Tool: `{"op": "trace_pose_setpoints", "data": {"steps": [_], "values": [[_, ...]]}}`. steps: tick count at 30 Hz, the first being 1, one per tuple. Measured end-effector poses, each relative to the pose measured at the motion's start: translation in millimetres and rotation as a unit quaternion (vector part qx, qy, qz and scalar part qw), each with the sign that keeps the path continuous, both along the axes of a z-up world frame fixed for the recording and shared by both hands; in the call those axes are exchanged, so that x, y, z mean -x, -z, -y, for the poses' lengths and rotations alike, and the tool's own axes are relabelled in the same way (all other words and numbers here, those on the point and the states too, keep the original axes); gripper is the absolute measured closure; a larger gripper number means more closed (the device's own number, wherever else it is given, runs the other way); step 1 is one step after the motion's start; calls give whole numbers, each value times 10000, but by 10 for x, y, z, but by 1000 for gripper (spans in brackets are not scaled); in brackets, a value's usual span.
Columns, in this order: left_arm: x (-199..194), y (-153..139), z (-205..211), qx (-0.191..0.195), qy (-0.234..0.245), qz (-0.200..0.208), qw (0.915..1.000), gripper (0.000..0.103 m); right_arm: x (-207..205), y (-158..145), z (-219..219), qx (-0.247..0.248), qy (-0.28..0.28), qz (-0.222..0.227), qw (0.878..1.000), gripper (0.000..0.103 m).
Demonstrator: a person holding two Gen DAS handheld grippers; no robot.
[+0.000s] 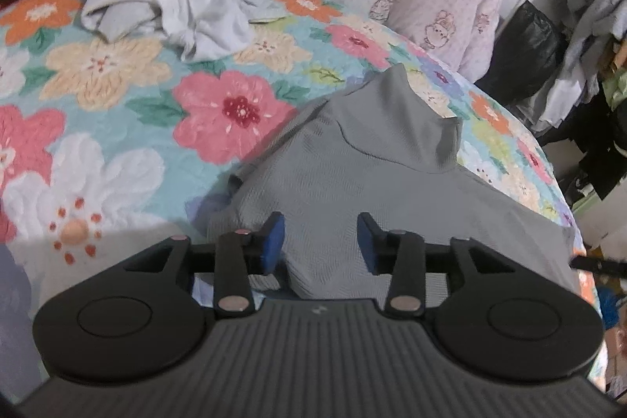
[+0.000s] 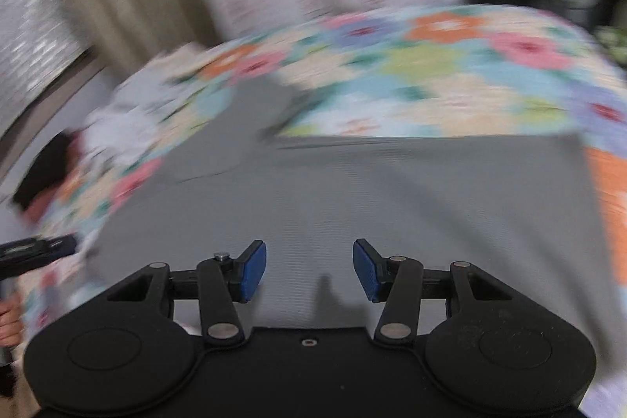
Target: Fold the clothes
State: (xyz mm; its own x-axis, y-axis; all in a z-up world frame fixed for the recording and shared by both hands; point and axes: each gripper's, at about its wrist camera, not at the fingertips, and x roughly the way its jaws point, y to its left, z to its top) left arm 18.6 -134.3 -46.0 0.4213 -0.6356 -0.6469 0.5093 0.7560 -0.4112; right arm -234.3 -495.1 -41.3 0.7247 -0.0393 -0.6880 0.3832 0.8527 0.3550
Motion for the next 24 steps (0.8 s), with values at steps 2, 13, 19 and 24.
{"op": "trace_pose_setpoints", "data": {"steps": [2,13,19,24], "values": [[-69,24,22,27,98,-23,9999,62,-325,-29,-93,-162,-525,-43,9985,48],[-488,70,317,-164,372,-192,9990,62,-1790,24,-302,-495,-1617,-201,9854,48],[-535,151,805,-459,727,-288,9959,62,-2089,259,240,-384,-993,-219,9941,48],[-692,262,1152,-1219,597,-64,9907,62,-2183,496,704,-740,-421,-221,9961,48]]}}
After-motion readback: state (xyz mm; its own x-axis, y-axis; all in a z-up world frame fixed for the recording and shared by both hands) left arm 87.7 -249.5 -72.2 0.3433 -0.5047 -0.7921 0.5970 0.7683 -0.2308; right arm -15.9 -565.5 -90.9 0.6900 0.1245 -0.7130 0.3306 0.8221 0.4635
